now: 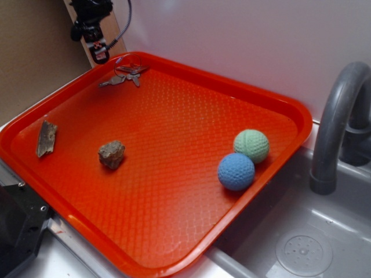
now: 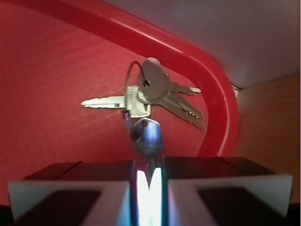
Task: Grab the silver keys.
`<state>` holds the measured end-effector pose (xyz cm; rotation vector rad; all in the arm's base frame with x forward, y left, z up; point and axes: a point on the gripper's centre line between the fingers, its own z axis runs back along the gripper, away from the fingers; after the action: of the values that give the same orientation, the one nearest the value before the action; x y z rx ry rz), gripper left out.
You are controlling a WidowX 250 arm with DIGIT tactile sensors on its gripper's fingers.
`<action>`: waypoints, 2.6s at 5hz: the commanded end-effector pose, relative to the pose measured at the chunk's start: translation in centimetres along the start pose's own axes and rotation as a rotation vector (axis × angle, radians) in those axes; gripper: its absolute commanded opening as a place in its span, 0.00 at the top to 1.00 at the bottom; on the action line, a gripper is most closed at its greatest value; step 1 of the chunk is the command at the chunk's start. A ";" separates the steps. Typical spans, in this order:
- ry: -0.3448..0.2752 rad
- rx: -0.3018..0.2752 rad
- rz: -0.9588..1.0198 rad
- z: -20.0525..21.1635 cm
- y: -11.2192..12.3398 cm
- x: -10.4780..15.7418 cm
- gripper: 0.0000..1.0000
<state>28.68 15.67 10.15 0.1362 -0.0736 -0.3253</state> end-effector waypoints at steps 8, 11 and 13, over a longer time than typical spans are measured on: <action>0.010 0.050 -0.058 -4.3 -1.5 5.6 1.00; 0.039 0.037 -0.058 -2.6 -1.1 3.7 1.00; -0.008 -0.079 0.122 4.6 -3.7 -1.2 1.00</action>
<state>25.70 11.79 11.76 0.0219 -0.0031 -0.2319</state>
